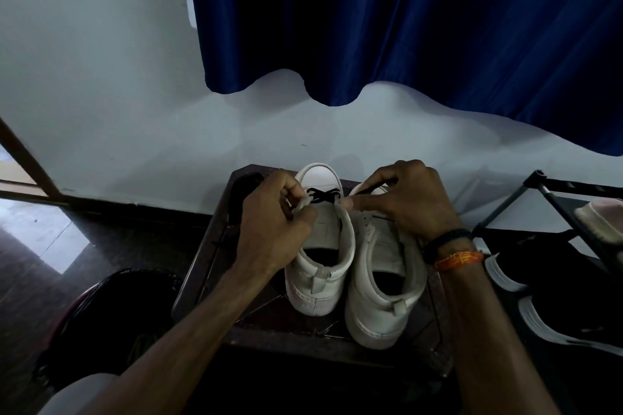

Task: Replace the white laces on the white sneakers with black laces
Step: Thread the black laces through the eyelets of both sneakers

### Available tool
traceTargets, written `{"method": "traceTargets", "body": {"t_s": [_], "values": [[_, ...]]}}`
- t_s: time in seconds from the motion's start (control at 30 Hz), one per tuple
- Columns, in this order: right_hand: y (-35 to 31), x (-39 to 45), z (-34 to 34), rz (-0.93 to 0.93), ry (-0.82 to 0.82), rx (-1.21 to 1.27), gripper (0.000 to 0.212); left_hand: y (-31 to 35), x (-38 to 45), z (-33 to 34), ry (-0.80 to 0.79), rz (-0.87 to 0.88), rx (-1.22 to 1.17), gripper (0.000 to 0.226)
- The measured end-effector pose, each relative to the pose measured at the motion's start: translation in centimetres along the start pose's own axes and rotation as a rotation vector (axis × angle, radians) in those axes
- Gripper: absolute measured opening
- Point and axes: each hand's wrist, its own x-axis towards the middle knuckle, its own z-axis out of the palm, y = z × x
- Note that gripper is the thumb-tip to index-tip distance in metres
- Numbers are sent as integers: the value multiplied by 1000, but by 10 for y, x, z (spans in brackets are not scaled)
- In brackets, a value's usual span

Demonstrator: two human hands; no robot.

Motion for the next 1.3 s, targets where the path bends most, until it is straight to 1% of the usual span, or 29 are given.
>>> {"method": "traceTargets", "body": {"t_s": [0.07, 0.1, 0.2, 0.27, 0.3, 0.37, 0.43, 0.47, 0.57, 0.67, 0.77, 0.87, 0.93, 1.0, 1.13, 1.3], "values": [[4, -1, -9, 5, -42, 44, 25, 0, 0, 0, -1, -1, 0, 19], [6, -1, -14, 15, -40, 55, 23, -1, 1, -1, -7, 5, -1, 19], [4, -4, -27, 31, 47, 19, 34, -3, 4, -2, -46, 67, -9, 18], [-5, -7, -30, 26, 93, 20, 36, -1, 6, -2, -65, 130, 0, 18], [-10, -9, -29, 37, 88, 84, 36, 1, 7, -2, -70, 160, 4, 18], [-21, -11, -23, 91, -2, 350, 36, 4, 9, -3, -82, 191, -5, 19], [-30, -12, -16, 100, -112, 555, 37, 5, 11, -4, -107, 167, -23, 20], [-32, -11, -13, 90, -136, 586, 39, 4, 12, -4, -121, 138, -28, 21], [-32, -9, -6, 94, -124, 482, 41, 0, 15, -6, -137, 48, -52, 21], [-24, -6, 3, 50, -116, 334, 40, -1, 16, -8, -129, 44, -95, 18], [-17, -4, 9, -35, -157, 271, 35, 2, 16, -10, -130, 145, -119, 19], [-22, -3, 8, -123, -243, 234, 44, 7, 16, -9, -118, 284, -83, 24], [-26, -3, 7, -161, -268, 207, 49, 8, 16, -7, -120, 353, -80, 29], [-27, -2, 9, -185, -287, 201, 54, 8, 16, -6, -118, 411, -81, 31], [-25, -1, 10, -214, -335, 271, 57, 6, 17, -10, -56, 497, -50, 26], [-25, 0, 14, -191, -357, 385, 54, 5, 19, -13, -45, 495, -61, 20]]}}
